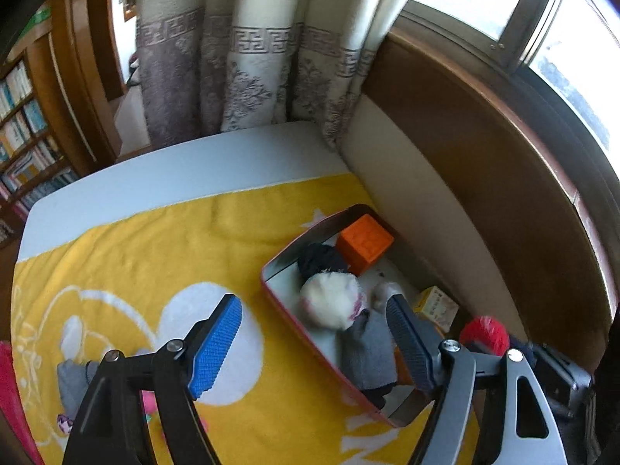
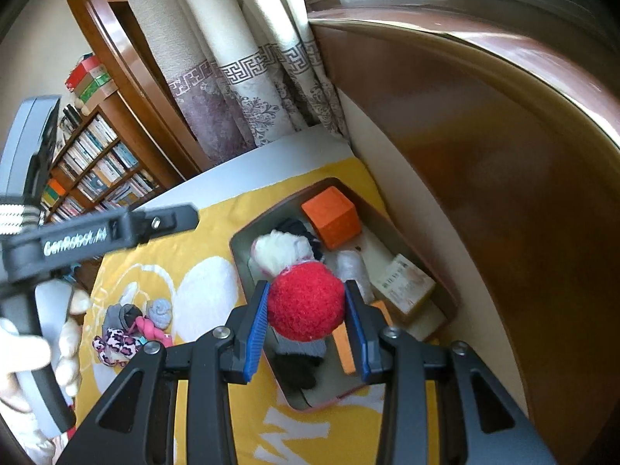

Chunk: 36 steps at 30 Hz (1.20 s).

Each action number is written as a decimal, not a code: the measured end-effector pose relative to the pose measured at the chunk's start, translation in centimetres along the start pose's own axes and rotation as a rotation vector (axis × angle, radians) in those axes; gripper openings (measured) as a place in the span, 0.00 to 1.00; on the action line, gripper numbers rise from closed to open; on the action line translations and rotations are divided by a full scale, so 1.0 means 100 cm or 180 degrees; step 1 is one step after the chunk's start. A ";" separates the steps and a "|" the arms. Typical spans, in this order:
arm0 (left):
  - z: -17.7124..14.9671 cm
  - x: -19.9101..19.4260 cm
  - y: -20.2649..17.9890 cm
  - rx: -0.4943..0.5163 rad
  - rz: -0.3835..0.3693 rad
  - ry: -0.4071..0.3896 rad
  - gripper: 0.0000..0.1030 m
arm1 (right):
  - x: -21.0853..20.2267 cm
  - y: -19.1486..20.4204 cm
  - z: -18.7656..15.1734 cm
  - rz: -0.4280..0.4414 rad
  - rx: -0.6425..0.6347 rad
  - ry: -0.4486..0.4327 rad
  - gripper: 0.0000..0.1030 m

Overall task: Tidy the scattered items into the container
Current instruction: 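Carry the white hat and red ball to the tin and open both tools inside, then move both tools back over the pile of items on the blanket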

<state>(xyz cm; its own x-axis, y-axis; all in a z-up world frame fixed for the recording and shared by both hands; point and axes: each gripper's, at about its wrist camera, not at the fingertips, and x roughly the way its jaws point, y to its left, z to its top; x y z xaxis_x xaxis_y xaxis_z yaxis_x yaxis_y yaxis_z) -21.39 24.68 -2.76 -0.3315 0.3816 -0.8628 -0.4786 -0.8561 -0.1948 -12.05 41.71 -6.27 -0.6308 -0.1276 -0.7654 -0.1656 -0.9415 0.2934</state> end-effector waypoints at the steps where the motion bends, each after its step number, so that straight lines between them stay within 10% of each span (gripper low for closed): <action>1: -0.001 -0.002 0.004 -0.0022 0.0010 -0.0001 0.76 | 0.001 0.001 0.002 0.0003 -0.0007 -0.0011 0.40; 12: -0.025 -0.018 0.051 -0.0326 0.0154 0.0007 0.76 | 0.011 0.004 0.030 -0.0035 0.0036 -0.0161 0.76; 36: -0.087 -0.036 0.139 -0.0798 0.0282 0.0160 0.76 | 0.021 0.042 -0.045 -0.0033 -0.0024 0.0341 0.76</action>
<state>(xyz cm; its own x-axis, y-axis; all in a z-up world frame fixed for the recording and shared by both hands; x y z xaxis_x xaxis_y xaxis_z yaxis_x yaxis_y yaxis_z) -19.78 8.42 -6.38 -0.3195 0.2889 -0.9024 -0.2312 -0.9474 -0.2215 -10.65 36.07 -9.19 -0.5444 -0.1501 -0.8253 -0.1658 -0.9452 0.2813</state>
